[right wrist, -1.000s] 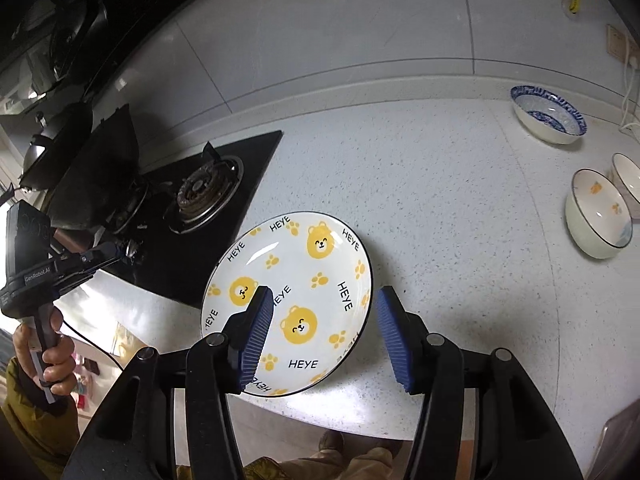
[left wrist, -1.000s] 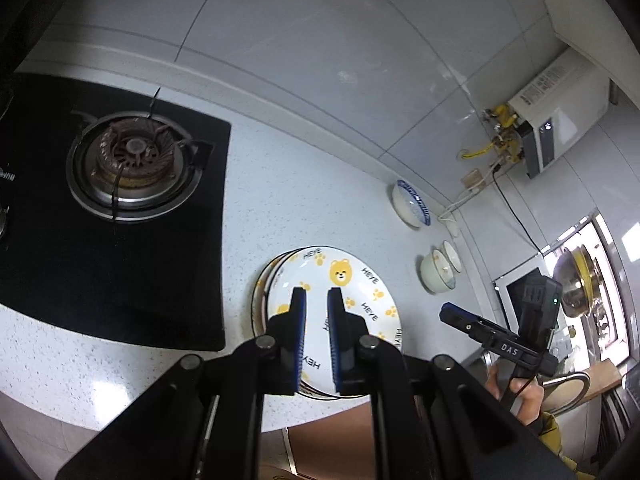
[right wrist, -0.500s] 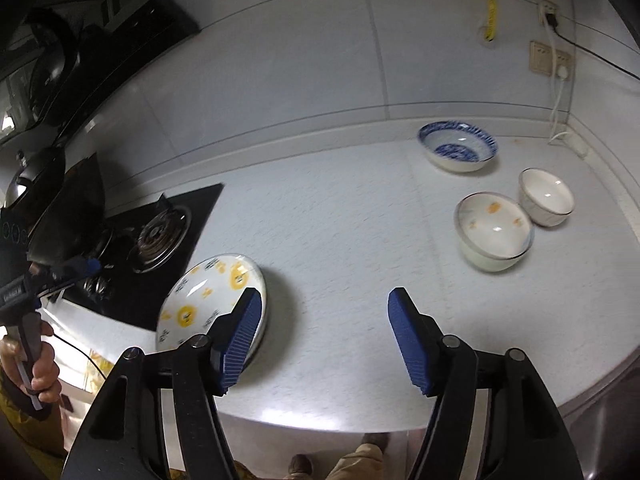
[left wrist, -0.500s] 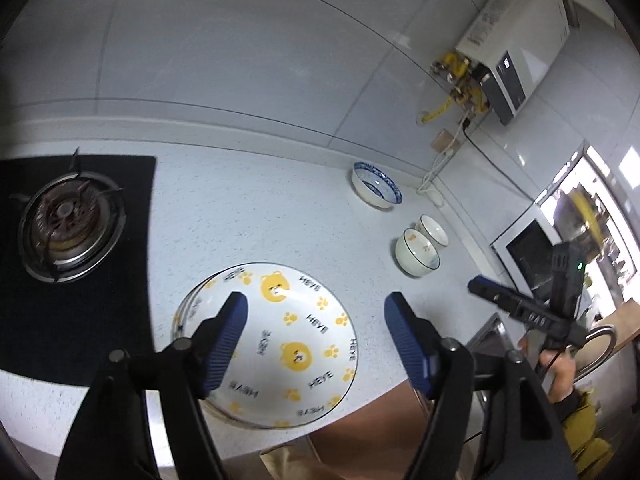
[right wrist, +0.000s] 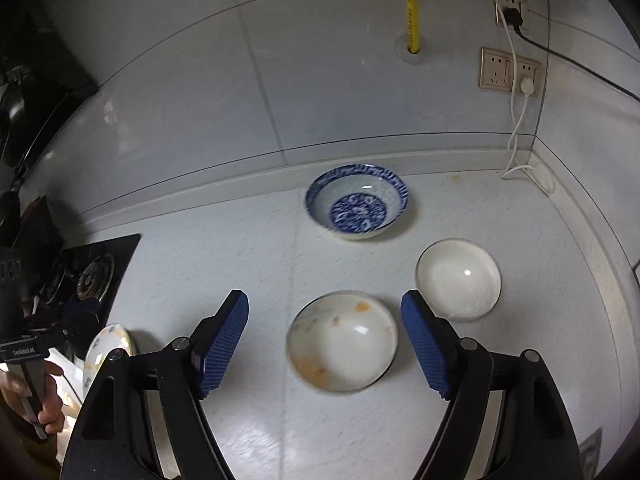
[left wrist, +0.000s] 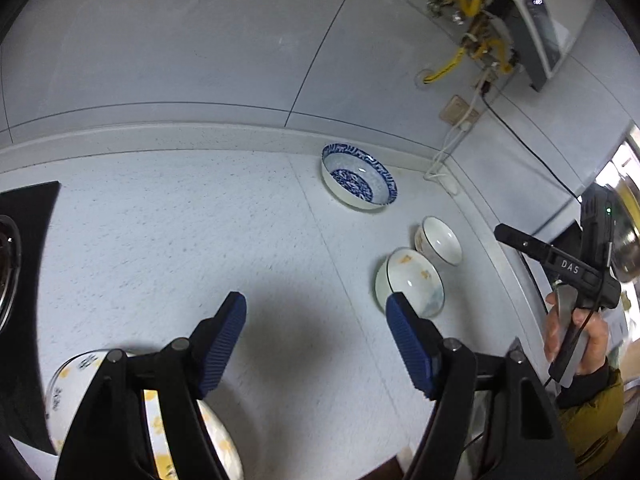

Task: Organize plates and bowls
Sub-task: 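Move both grippers toward the blue-and-white patterned bowl, then grasp the rim of the blue-and-white bowl with both grippers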

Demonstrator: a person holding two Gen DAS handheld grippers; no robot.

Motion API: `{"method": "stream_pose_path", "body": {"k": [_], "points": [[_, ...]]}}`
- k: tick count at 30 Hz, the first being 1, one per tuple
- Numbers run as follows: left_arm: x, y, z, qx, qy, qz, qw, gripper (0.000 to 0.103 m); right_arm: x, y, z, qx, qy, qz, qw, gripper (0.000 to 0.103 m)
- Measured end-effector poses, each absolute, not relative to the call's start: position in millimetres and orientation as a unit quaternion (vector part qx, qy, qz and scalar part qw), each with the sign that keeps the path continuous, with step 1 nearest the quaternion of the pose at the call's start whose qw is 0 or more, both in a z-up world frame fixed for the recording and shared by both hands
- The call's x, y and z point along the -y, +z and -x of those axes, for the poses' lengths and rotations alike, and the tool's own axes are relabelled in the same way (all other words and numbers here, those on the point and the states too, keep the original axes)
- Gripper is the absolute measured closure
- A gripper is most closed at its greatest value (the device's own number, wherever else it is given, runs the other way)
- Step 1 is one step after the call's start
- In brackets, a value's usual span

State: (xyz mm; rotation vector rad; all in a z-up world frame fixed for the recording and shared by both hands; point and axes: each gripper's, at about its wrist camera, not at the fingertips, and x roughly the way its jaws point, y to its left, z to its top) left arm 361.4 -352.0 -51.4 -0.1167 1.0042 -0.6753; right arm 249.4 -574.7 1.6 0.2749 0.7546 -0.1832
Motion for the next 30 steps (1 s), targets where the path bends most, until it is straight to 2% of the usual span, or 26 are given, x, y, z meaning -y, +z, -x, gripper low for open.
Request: {"method": "stream_pose_path", "body": {"k": [9,19,25,26,30], "points": [[440,-93,-447,-0.515,-0.273,0.070,0.809,0.031,660,-22,-339,-0.406,-0.077,-0.165,0.896,0.027],[515,-170,-555,-0.588,-0.256,0.141,0.754,0.031,710,-83,-431,-0.470,-0.064,-0.239,0.848,0.027],[544,-208,-594,-0.613,-0.231,0.158,0.739,0.034,727,-115,-466,-0.493,-0.069,-0.261,0.827,0.029],[548,-212,-599,-0.615,-0.228,0.160,0.737,0.038,727,-119,-471,-0.498,-0.069,-0.259,0.824,0.031],[559,-232,-610,-0.629,-0.222,0.161,0.727,0.056,719,-137,-485,-0.518,-0.064,-0.252,0.815,0.049]]}}
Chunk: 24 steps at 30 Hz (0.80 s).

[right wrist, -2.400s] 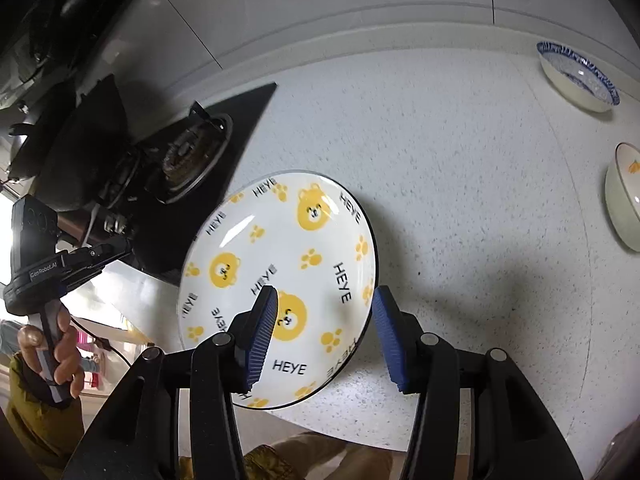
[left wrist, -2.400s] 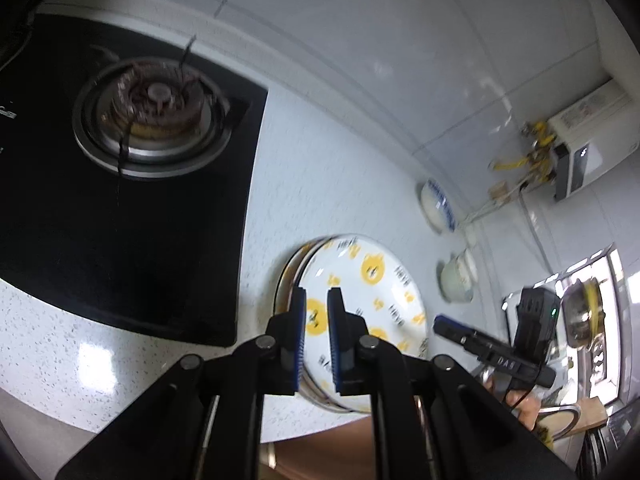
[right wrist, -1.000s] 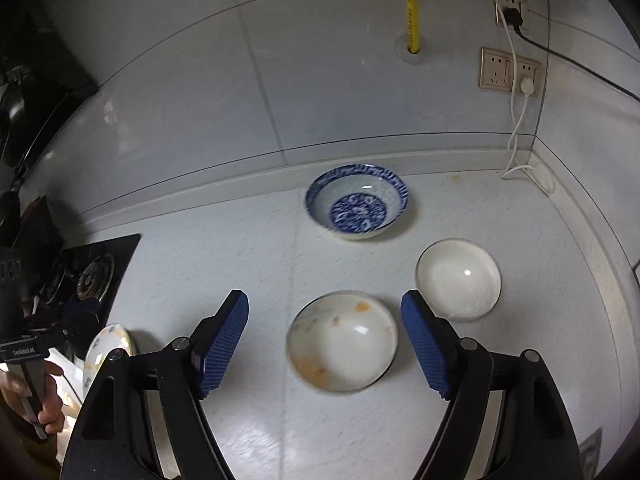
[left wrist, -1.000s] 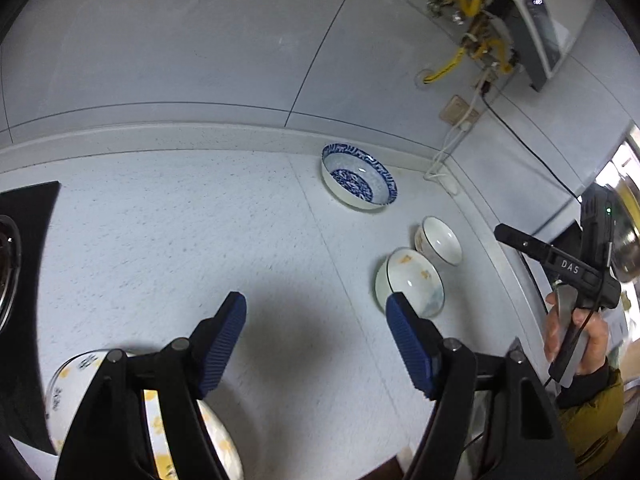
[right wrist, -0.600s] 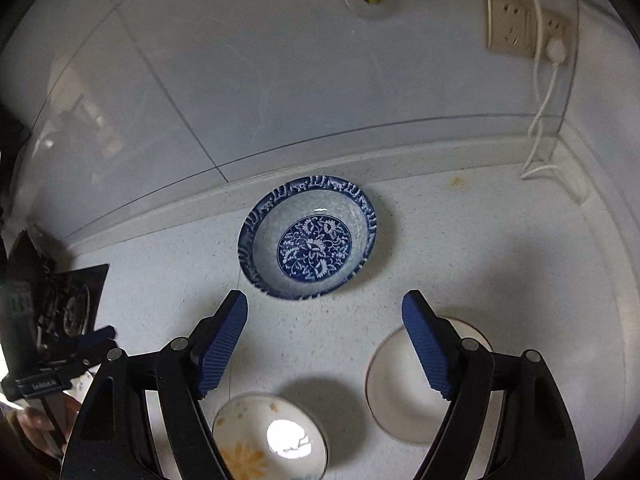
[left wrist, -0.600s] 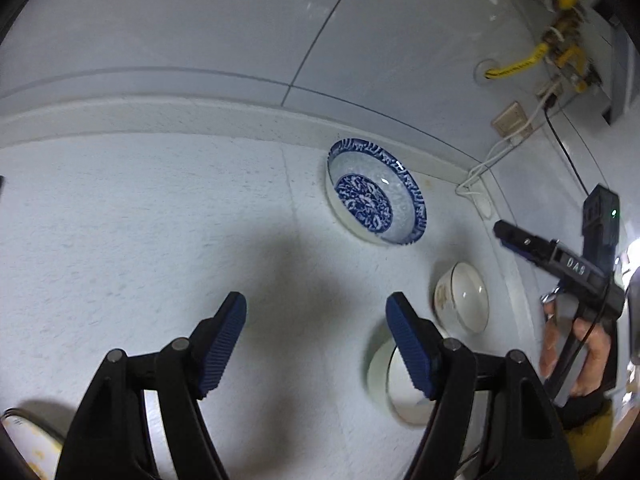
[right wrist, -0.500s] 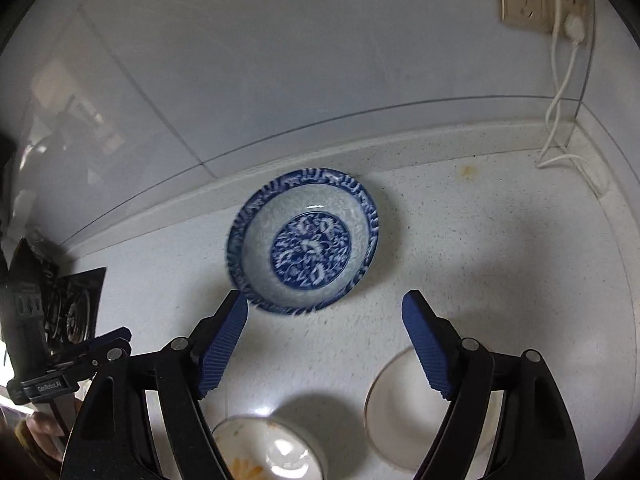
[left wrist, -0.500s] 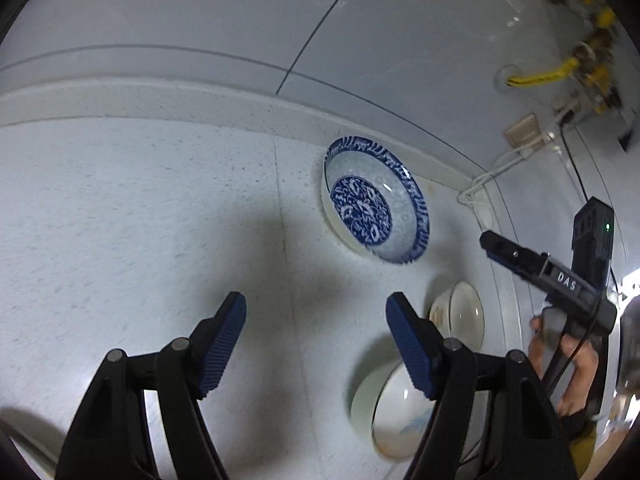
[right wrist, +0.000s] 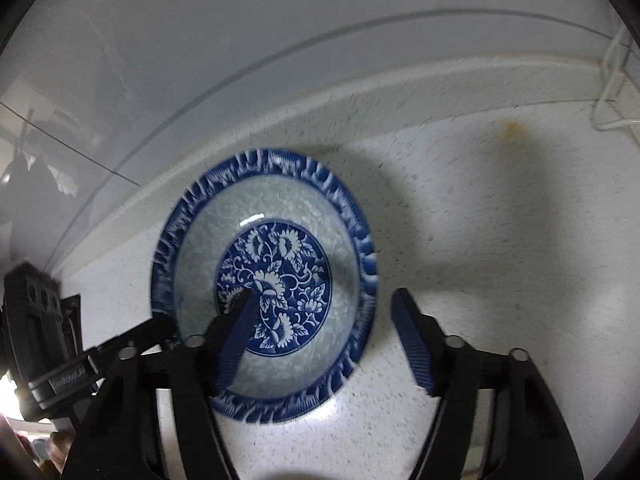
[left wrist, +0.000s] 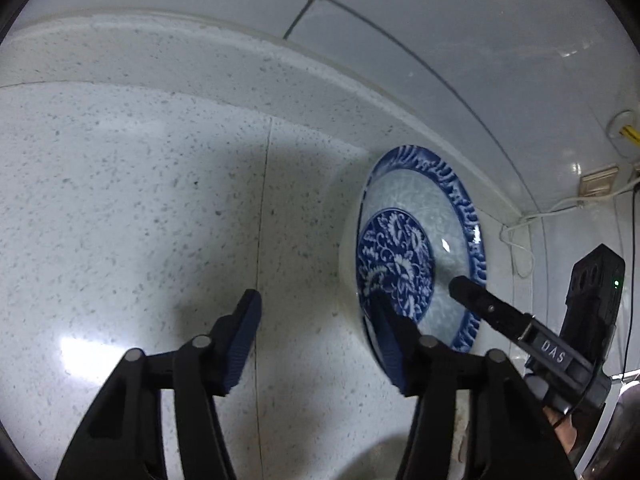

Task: Organize plates and bowls
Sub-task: 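Grasp the rim of the blue-and-white bowl with both grippers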

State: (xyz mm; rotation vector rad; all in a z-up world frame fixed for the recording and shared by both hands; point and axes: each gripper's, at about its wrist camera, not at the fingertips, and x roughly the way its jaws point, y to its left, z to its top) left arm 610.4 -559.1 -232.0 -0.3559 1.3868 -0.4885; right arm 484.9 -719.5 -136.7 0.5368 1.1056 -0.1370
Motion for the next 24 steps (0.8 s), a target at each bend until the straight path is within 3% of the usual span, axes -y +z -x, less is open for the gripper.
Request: {"method": "stream_pose_path", "body": {"k": [1,5,8,18,24], "points": [[562,-235,-613,-0.627,-0.225,0.167,0.727,0.059,717,-140,-487,-0.523,-0.061,-0.251,0.813,0.058],[576,-244,-621,-0.629,-0.234,0.187,0.718,0.074,712,-147,-486,-0.535,-0.077,-0.236,0.807,0.067],[581,-252,-622,-0.631,-0.250,0.221,0.700,0.090,711,-151,-481,-0.539,-0.084,-0.238,0.804,0.080],[550,-252,-597,-0.642,-0.223,0.238,0.693,0.090,668,-147,-465,-0.551,-0.051,-0.203,0.808,0.088],[517,-222,-570,-0.626,-0.212,0.248,0.708,0.090,624,-123,-455,-0.534,-0.022,-0.180,0.826,0.088]]}}
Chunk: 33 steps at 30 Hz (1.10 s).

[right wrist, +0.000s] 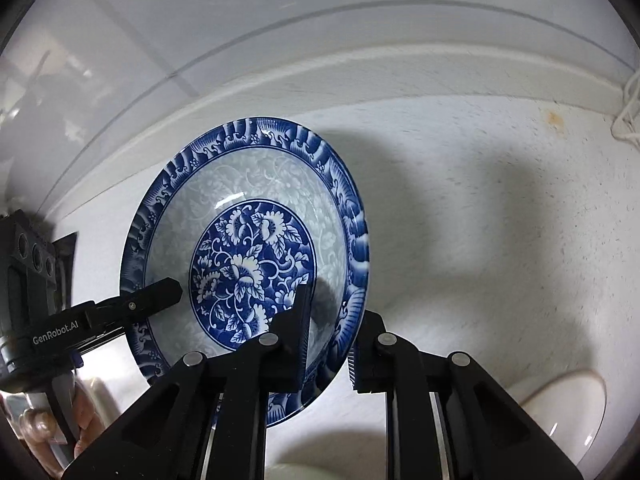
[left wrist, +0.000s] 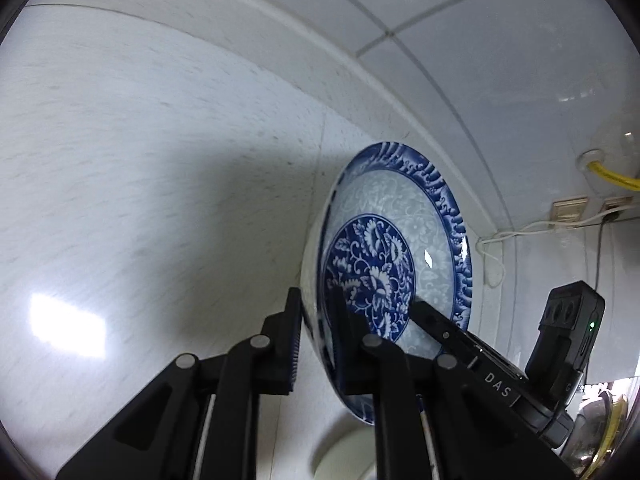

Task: Organize plates and bowls
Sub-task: 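Grasp the rim of the blue-and-white bowl with both grippers, then carry the blue-and-white bowl and lower it onto the counter beside the plates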

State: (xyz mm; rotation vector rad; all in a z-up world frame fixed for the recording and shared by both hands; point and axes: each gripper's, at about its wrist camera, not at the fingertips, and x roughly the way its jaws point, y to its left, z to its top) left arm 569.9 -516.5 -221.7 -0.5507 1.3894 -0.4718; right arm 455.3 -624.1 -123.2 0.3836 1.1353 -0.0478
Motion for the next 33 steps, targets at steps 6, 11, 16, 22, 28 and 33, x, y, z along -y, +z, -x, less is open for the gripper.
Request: {"method": "stream_pose_path", "body": {"k": [6,11,16,22,28,33], "points": [[458,-162,-532,-0.599,-0.229,0.241,0.728,0.090,574,-74,-411,-0.498,0.010,-0.172,0.850,0.089],[401,-130,-501,-0.595,-0.254,0.220,0.730,0.090,524,-59,-374,-0.488,0.026,-0.170,0.856,0.088],[361,-143,-476,-0.609,-0.248,0.213,0.723,0.089,479,-92,-354,-0.507,0.034,-0.189,0.840,0.089],[343,-189,-474,-0.633,-0.241,0.204,0.707,0.089,462,-134,-347,-0.518,0.016,-0.232,0.823,0.089],[337,-216,-485,-0.647,-0.236,0.201,0.697,0.090,449,-146,-361,-0.524,-0.002,-0.241,0.817,0.089],[339,-236,-497,-0.657,-0.227,0.207,0.689,0.091,444,-145,-379,-0.526,-0.007,-0.239,0.816,0.089]]}}
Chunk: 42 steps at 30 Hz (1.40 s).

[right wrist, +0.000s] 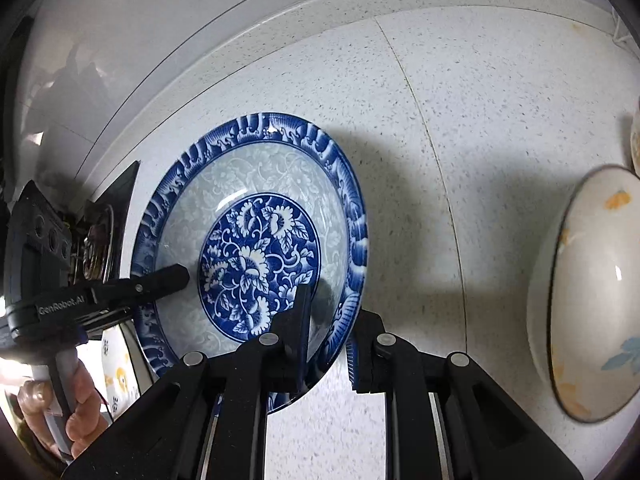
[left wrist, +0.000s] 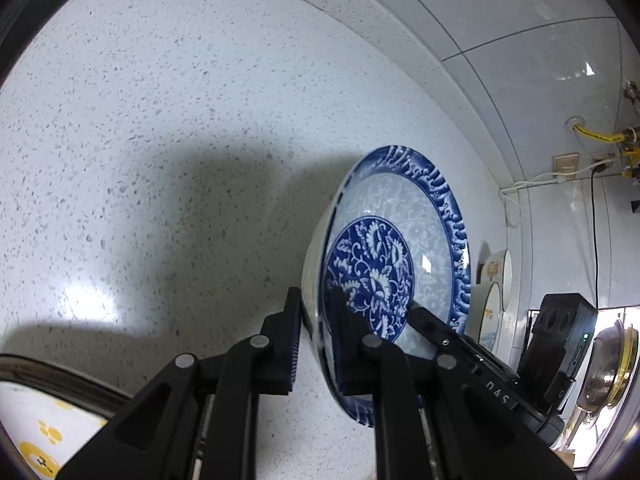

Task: Organize plates and bowls
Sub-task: 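Carry the blue-and-white bowl and lower it onto the counter beside the plates, then open both grippers and move toward the cream flower-print bowl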

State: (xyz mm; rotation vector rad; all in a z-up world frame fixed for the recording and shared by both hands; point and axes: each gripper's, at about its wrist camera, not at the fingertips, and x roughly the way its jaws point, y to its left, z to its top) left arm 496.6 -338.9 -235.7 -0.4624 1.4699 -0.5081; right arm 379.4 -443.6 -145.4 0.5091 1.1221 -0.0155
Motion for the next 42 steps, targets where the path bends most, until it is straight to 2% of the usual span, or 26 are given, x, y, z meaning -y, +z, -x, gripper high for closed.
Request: {"method": "stream_pose_path", "body": {"k": [9,18,31,32,37,38,39,42], "points": [[342,-250,-500,-0.661,-0.213,0.198,0.691,0.092,436,-165,-390,-0.533,0.018,-0.240,0.812,0.089],[333,-234,-497,-0.636,-0.192,0.183,0.725,0.090,456,-154,-370,-0.519,0.023,-0.221,0.825,0.089],[314,-162,-461,-0.540,-0.176,0.131,0.813,0.089,472,-92,-312,-0.438,0.022,-0.223,0.871,0.088],[312,-157,-457,-0.538,-0.180,0.128,0.814,0.089,475,-88,-304,-0.430,0.022,-0.228,0.873,0.086],[305,-136,-436,-0.531,-0.213,0.142,0.808,0.087,493,-70,-260,-0.386,0.015,-0.263,0.884,0.056],[303,-132,-431,-0.527,-0.210,0.137,0.812,0.073,496,-67,-253,-0.379,0.011,-0.267,0.886,0.054],[302,-127,-427,-0.521,-0.205,0.130,0.818,0.054,500,-64,-243,-0.369,0.006,-0.272,0.889,0.048],[298,-110,-414,-0.497,-0.202,0.116,0.836,0.028,511,-58,-215,-0.342,-0.008,-0.286,0.895,0.034]]}}
